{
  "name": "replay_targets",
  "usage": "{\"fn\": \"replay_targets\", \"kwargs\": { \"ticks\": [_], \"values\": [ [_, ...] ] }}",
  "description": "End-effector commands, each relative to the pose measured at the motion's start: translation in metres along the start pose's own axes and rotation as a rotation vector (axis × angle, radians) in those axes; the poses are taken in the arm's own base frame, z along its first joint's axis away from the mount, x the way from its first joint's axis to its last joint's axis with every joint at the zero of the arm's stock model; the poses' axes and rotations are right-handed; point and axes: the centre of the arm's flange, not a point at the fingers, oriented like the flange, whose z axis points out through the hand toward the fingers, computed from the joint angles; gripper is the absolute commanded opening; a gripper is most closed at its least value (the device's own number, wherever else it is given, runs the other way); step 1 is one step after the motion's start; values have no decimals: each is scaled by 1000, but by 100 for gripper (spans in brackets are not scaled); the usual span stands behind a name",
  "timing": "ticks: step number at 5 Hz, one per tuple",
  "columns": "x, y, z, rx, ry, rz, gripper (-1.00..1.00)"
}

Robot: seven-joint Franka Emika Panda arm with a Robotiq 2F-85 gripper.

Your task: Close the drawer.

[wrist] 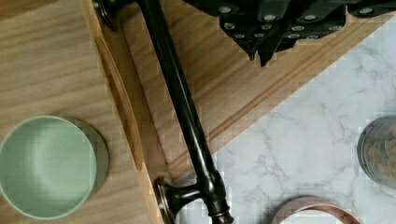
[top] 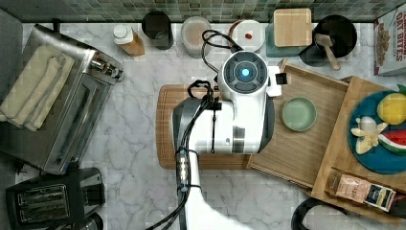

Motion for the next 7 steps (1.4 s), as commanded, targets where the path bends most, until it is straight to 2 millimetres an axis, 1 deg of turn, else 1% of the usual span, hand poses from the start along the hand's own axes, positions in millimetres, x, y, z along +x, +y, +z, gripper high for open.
{"fn": "replay_targets", "kwargs": {
  "ticks": [1,2,3,4,5,6,7],
  "values": [
    [21,-45,39,-29,12,-215,-100],
    [22,-48,42,-16,27,-224,-100],
    [26,-48,53,-30,50,-256,-100],
    [37,-49,69,-83,82,-288,-100],
    [39,-49,72,-108,76,-323,-100],
    [51,-48,87,-145,4,-370,-100],
    [46,-41,89,-138,3,-362,-100]
  ]
}}
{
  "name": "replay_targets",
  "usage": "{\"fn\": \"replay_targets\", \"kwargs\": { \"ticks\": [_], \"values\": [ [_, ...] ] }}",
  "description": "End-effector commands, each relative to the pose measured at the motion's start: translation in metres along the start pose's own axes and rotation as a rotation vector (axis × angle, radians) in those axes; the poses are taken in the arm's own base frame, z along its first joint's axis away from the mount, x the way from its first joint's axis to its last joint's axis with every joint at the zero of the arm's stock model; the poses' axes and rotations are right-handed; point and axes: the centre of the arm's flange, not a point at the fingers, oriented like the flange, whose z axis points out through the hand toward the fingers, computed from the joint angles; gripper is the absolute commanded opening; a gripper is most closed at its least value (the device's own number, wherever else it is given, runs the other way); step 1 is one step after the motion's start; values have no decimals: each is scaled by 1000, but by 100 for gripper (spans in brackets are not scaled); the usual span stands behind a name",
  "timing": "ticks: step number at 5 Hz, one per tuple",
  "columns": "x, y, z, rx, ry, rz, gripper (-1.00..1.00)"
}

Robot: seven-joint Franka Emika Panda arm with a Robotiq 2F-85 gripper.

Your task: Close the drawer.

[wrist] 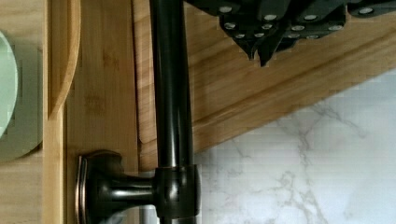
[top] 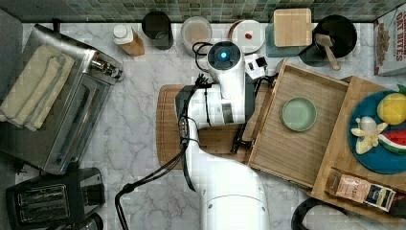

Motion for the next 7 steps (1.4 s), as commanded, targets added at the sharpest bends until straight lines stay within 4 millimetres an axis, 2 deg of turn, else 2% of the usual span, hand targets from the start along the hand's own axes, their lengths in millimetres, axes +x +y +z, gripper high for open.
{"fn": "replay_targets", "kwargs": {
  "ticks": [1,2,3,4,5,6,7],
  "values": [
    [20,14,-54,14,71,-67,-100],
    [20,27,-53,12,49,-69,-100],
    [20,52,-45,20,10,-54,-100],
    [21,86,-43,1,-25,-20,-100],
    [22,132,-33,6,-37,-64,-100],
    [32,190,-45,3,10,-109,-100],
    [43,241,-41,-11,-3,-130,-100]
  ]
}}
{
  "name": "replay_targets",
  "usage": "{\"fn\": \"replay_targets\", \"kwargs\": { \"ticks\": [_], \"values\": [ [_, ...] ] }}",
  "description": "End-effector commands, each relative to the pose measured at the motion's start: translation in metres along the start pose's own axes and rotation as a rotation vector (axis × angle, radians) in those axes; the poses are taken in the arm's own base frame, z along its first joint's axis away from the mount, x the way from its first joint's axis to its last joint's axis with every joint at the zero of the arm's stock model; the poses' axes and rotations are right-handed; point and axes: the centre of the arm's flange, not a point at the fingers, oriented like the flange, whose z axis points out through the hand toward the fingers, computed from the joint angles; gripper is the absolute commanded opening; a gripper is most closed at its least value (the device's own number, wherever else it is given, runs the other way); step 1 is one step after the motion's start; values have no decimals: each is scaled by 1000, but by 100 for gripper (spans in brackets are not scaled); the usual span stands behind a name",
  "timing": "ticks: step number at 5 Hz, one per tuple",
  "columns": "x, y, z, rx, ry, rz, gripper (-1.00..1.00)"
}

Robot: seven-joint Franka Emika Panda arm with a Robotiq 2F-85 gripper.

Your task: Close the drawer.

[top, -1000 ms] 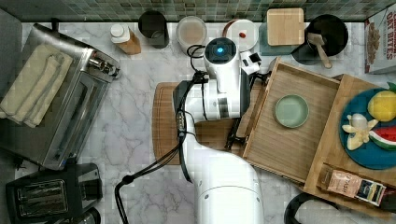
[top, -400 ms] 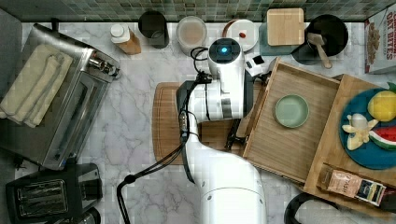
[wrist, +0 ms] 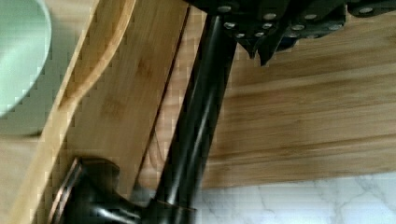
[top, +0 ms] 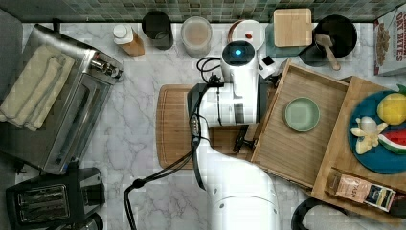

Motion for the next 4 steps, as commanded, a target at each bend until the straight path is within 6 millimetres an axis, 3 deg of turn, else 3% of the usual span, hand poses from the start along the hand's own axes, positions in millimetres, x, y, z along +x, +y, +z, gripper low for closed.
{"fn": "replay_targets", "kwargs": {
  "ticks": [1,2,3,4],
  "values": [
    [-29,261,-40,16,92,181,-100],
    [-36,308,-23,21,115,218,-100],
    [-59,357,-8,-28,147,269,-100],
    [-78,390,4,-71,137,335,-100]
  ]
}}
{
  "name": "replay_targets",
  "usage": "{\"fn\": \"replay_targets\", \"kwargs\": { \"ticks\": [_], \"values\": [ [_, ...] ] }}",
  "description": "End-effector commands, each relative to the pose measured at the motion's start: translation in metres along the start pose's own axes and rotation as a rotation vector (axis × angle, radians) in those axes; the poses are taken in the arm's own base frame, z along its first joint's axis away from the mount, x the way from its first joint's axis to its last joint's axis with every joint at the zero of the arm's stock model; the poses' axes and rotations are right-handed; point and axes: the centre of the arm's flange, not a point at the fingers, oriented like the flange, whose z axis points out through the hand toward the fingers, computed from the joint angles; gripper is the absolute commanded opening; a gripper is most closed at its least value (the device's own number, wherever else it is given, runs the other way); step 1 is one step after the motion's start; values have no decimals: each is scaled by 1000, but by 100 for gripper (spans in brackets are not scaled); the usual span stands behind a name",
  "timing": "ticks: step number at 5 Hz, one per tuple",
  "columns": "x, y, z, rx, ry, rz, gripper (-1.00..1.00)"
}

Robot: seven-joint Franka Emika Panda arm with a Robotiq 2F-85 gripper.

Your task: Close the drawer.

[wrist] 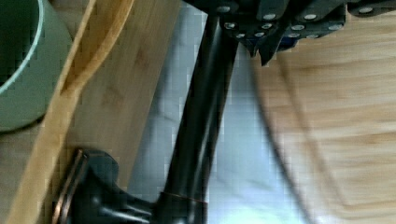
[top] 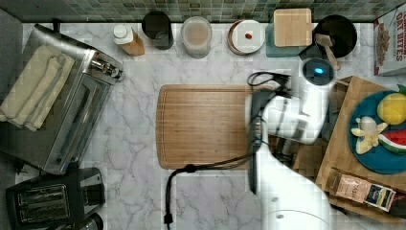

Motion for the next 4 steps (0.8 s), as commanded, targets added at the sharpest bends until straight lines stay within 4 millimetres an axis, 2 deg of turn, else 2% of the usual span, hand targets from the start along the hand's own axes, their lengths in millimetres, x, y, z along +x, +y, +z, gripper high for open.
{"fn": "replay_targets", "kwargs": {
  "ticks": [1,2,4],
  "values": [
    [-69,232,-48,-209,239,361,-100],
    [-76,211,-54,-201,231,411,-100],
    [-76,211,-54,-201,231,411,-100]
  ]
}}
